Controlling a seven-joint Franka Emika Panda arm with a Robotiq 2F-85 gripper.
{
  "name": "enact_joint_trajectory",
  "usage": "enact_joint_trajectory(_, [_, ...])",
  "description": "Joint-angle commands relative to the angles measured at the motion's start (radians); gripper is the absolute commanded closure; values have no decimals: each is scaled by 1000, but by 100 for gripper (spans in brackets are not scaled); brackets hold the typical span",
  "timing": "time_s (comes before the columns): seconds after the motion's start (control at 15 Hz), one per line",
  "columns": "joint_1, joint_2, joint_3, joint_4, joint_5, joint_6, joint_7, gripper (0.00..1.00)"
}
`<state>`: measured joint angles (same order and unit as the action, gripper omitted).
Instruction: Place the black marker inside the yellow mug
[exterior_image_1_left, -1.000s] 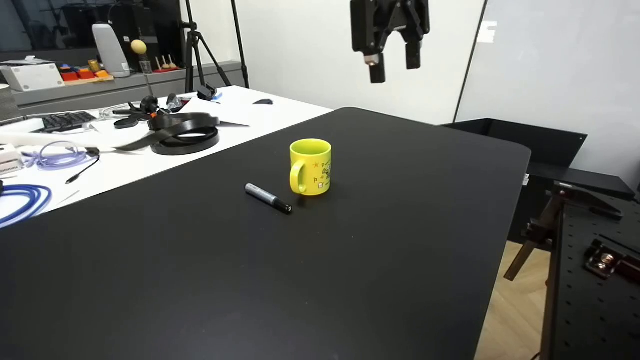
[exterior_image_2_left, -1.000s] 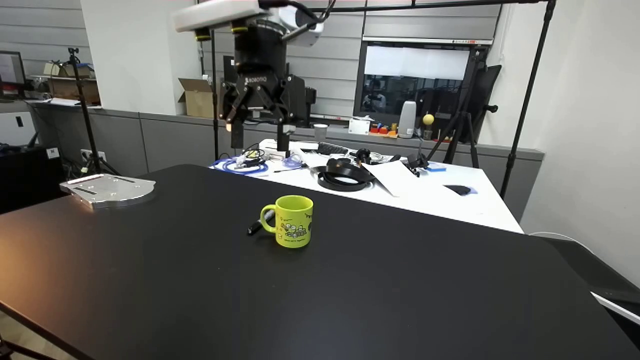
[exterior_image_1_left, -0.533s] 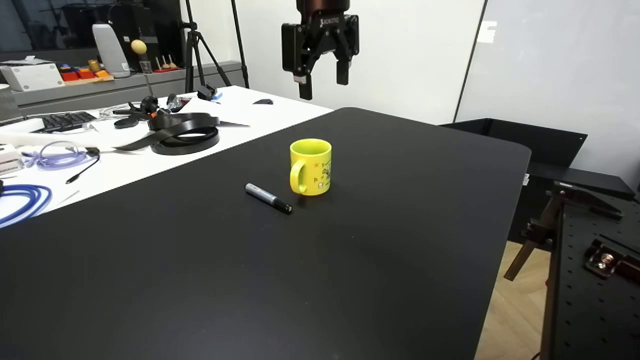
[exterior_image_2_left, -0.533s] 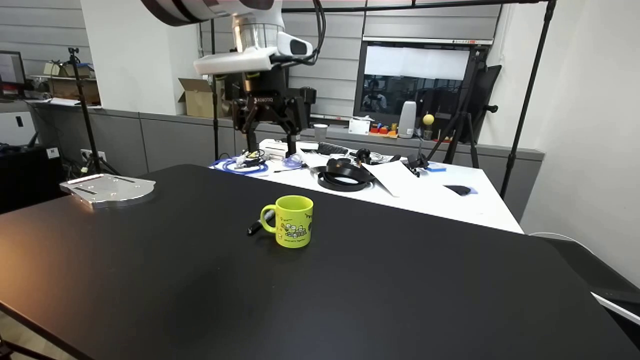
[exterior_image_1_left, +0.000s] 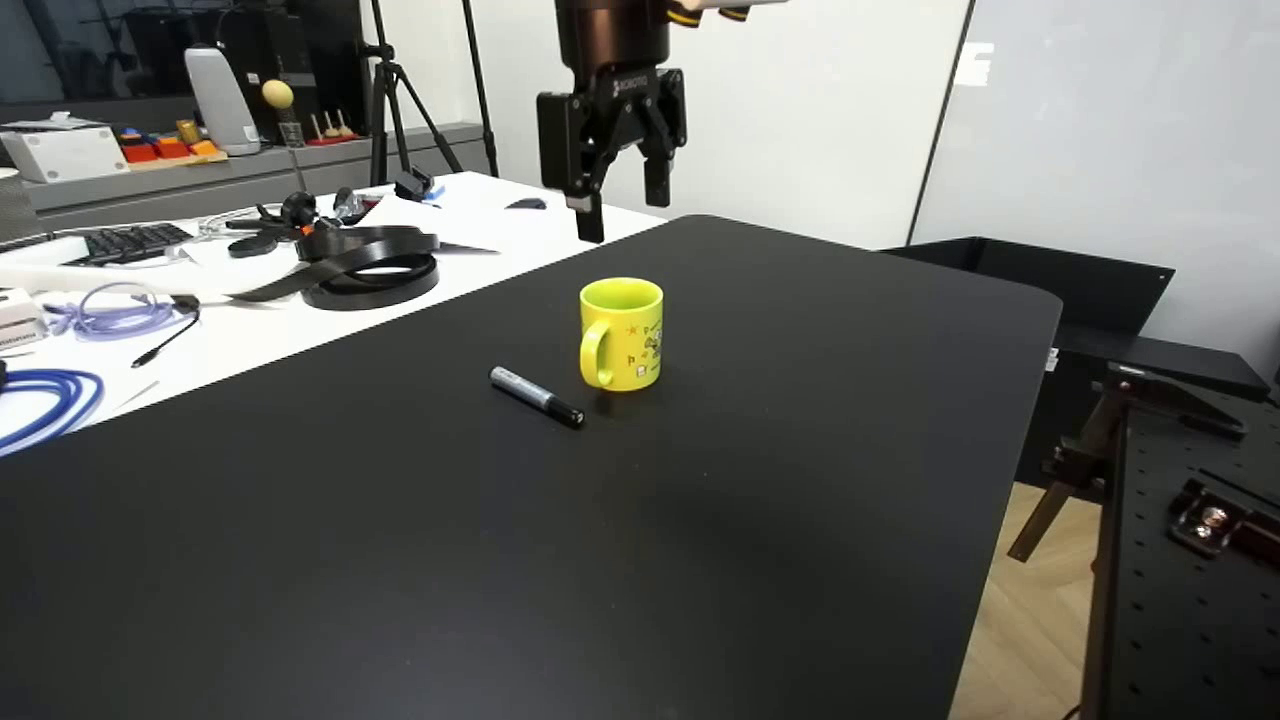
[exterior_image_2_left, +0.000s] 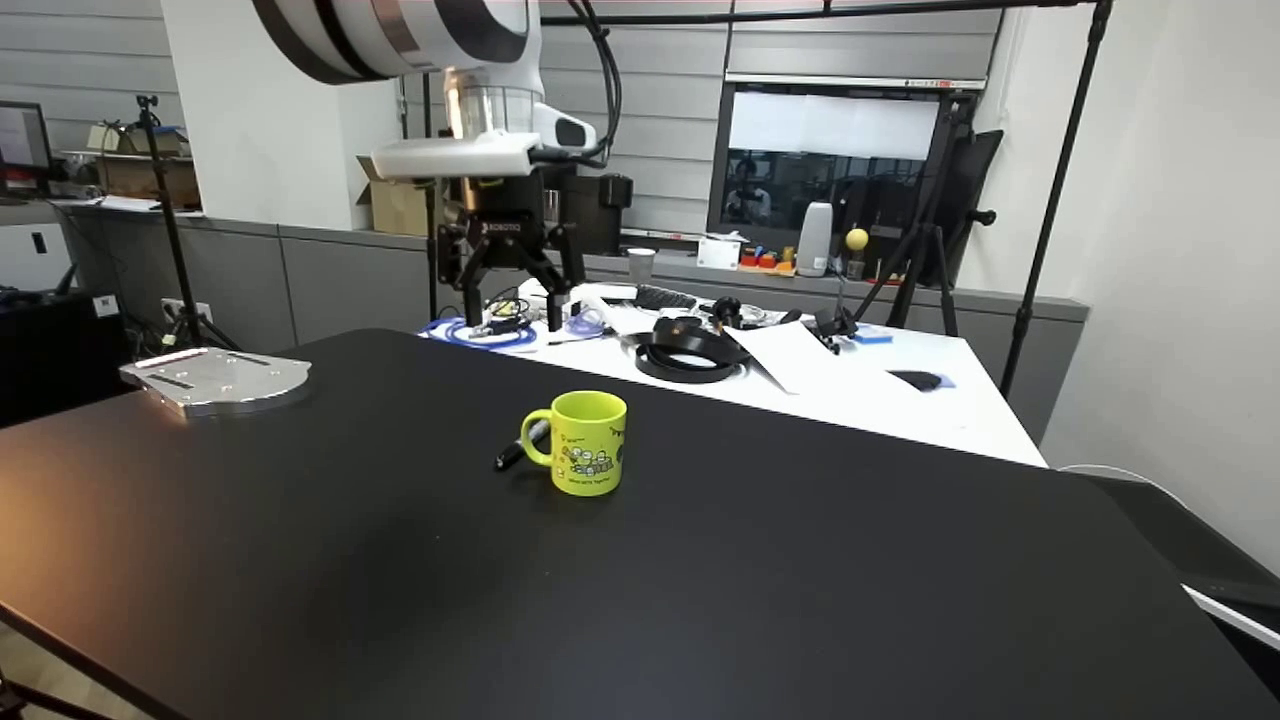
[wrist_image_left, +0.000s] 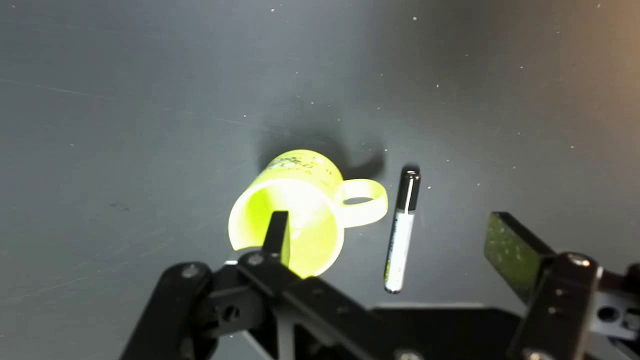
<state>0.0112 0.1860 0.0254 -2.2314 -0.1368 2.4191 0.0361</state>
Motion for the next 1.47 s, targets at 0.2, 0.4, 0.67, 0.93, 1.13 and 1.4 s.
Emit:
enact_joint_trajectory(0.2, [53,214,19,226,-5,-61,-67,0])
enact_joint_trajectory(0.4, [59,196,17,181,0,-25,-60,0])
enact_joint_trajectory(0.67, [72,273,-8,262,-37,-50,-35,0])
enact_joint_trajectory(0.93, [76,368,-21,359,-70,-68,-50,0])
enact_joint_trajectory(1.13, [86,433,-27,439,-83,-90,-50,0])
enact_joint_trajectory(1.4, [106,501,-26,522,-101,-123,-57,0])
